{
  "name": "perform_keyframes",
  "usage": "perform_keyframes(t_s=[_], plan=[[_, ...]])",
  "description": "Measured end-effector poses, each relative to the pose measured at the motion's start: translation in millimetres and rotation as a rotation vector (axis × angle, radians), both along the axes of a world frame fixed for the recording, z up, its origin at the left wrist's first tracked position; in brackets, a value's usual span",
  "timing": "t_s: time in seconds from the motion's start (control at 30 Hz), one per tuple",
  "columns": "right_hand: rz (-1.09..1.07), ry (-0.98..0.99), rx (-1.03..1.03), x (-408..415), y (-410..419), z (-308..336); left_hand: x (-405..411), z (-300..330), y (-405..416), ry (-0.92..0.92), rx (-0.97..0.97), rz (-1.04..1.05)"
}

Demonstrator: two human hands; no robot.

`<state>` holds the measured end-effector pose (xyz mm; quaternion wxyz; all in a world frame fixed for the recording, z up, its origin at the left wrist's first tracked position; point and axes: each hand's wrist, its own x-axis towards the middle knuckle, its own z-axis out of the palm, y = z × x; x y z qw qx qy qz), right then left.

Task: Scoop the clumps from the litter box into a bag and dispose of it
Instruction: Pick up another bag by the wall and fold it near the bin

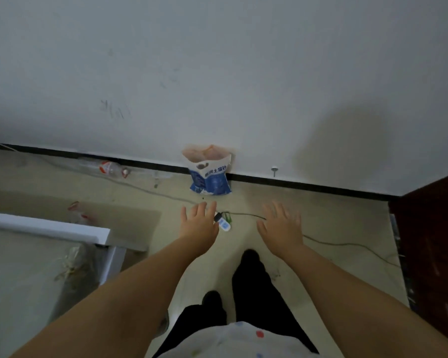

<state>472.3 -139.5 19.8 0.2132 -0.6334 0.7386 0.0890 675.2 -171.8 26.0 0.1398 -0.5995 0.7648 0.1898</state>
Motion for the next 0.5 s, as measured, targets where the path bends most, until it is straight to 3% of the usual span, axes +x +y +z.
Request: perform_keyframes(t_s=[0.33,0.5], plan=[[0.262,-0.025,0.060,10,-195,-26,20,-35,-144,-0.043,0.083,0.210],[0.228,-0.021,0.106,42,-274,-67,45,-78,-225,-0.036,0.129,0.120]])
